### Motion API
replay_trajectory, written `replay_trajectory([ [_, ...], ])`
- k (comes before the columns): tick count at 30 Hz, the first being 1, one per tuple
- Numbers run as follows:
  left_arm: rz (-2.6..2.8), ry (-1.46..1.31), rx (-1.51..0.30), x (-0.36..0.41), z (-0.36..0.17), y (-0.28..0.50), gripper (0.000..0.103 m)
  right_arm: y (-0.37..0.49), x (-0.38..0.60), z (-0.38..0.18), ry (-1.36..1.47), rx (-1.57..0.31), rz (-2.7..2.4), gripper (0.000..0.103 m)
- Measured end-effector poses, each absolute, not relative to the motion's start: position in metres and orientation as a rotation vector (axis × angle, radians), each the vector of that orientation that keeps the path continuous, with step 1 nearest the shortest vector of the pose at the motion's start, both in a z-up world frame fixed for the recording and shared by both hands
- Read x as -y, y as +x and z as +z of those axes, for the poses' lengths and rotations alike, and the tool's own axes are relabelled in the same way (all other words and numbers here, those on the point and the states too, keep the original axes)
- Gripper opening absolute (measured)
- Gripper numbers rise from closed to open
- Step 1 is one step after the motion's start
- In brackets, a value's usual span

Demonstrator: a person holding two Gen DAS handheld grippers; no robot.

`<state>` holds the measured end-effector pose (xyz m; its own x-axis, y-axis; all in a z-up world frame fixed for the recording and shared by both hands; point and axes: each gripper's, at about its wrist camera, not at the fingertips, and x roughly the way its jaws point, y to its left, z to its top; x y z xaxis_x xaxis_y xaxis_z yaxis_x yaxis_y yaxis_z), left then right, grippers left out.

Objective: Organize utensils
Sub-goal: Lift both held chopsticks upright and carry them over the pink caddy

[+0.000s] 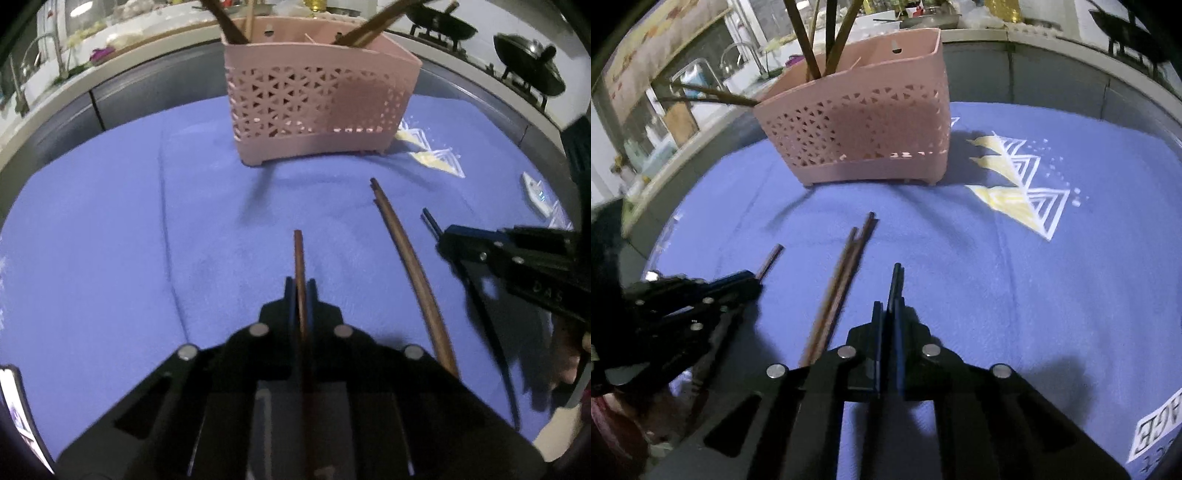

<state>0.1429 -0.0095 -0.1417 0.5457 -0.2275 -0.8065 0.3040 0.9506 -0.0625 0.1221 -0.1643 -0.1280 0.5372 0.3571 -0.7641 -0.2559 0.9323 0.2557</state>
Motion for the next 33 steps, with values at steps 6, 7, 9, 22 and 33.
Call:
replay_trajectory([
  [6,-0.376,0.030,-0.782,-0.006,-0.081,0.108,0.004,0.077,0.160,-0.063,0.081,-0.688,0.430,0.005],
  [7,-0.383,0.022,-0.754,-0.008,-0.070,0.103,0.004,0.070,0.159,-0.053,0.075,-0.651,0.435,0.005],
  [9,-0.393,0.011,-0.692,-0.012,-0.047,0.088,0.004,0.055,0.157,-0.031,0.061,-0.565,0.442,0.005],
  [22,-0.407,-0.005,-0.536,-0.022,-0.002,0.048,0.005,0.031,0.148,0.016,0.038,-0.371,0.412,0.005],
  [33,-0.396,0.017,-0.389,-0.019,0.087,0.086,0.004,0.076,0.136,0.092,0.094,-0.282,0.487,0.005],
])
